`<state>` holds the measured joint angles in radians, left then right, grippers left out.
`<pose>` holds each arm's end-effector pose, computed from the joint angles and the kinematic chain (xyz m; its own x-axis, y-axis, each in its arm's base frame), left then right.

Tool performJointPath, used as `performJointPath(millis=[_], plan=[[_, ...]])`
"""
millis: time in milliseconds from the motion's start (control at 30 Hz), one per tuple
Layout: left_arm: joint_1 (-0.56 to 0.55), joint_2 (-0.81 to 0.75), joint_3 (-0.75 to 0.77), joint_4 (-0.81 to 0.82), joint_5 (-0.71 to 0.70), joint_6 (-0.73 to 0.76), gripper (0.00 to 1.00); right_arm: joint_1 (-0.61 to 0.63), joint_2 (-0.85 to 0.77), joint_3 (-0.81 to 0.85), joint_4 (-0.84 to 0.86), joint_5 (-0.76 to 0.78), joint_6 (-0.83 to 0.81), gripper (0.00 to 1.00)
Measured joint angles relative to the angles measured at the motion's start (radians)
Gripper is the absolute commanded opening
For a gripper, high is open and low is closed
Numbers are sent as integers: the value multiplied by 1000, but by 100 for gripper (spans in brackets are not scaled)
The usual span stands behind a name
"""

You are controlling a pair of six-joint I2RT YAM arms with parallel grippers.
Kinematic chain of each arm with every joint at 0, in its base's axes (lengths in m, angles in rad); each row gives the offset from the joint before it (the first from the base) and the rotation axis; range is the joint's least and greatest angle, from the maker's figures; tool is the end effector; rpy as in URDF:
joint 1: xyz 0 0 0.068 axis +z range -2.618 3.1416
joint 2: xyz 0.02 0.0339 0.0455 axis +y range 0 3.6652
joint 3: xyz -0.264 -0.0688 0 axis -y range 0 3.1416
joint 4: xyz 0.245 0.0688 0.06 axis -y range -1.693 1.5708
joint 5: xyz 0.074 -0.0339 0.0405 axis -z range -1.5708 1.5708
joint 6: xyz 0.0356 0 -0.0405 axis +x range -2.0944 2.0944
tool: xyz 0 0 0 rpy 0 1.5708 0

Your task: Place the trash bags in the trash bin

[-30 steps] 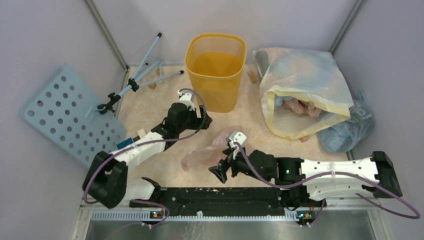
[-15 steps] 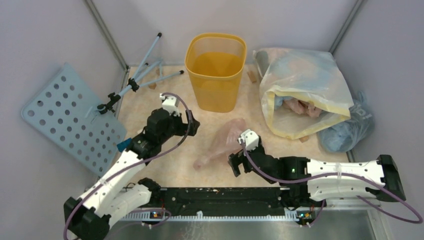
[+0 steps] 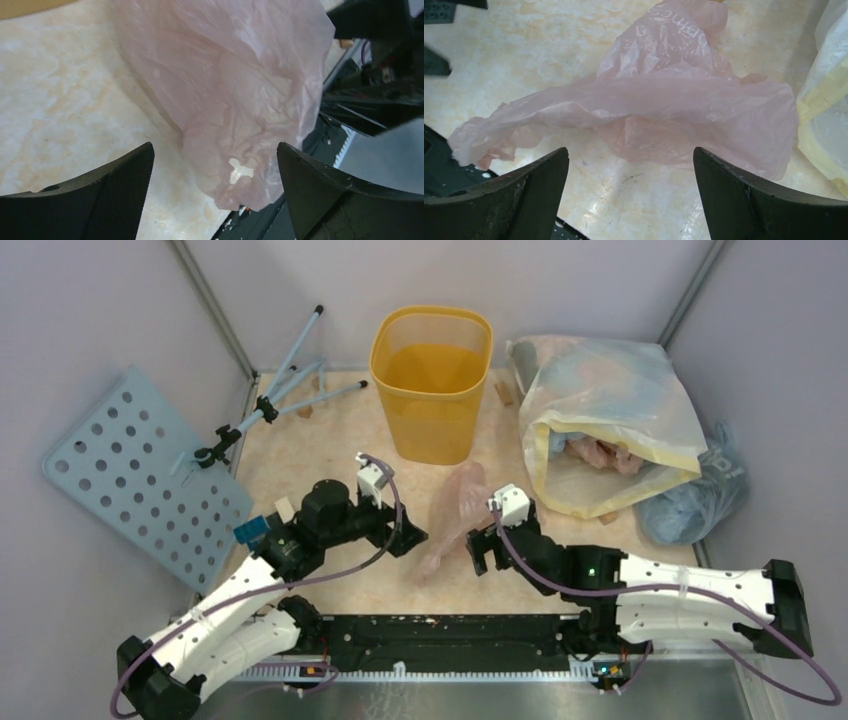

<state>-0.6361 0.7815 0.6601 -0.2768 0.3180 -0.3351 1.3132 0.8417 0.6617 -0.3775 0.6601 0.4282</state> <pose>0.1401 -0.1173 0.2875 -0.5564 0.0226 -0.8306 0.6493 0.6357 -0.4176 0.0676 0.1710 0.2715 -0.3848 -0.1729 -0.9067 -0.5183 0.8533 0.0572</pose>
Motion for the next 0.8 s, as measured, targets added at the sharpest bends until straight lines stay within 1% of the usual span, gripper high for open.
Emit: performJointPath(millis=[67, 200, 333, 600, 700, 800], plan=[[-48, -8, -23, -2, 7, 6, 94, -14, 47, 0, 21, 0, -9, 94], [-86, -36, -26, -20, 0, 13, 93, -33, 137, 10, 41, -6, -25, 94], [-95, -95, -31, -44, -28, -2, 92, -45, 206, 49, 64, -8, -43, 94], [-102, -321, -38, -75, -124, -53, 95, -99, 269, 105, 131, -34, -66, 93], [-103, -335, -49, -72, -148, -73, 96, -138, 298, 126, 147, -60, -70, 93], [-103, -334, -92, -63, -178, -95, 96, -179, 340, 165, 150, -87, -71, 93]])
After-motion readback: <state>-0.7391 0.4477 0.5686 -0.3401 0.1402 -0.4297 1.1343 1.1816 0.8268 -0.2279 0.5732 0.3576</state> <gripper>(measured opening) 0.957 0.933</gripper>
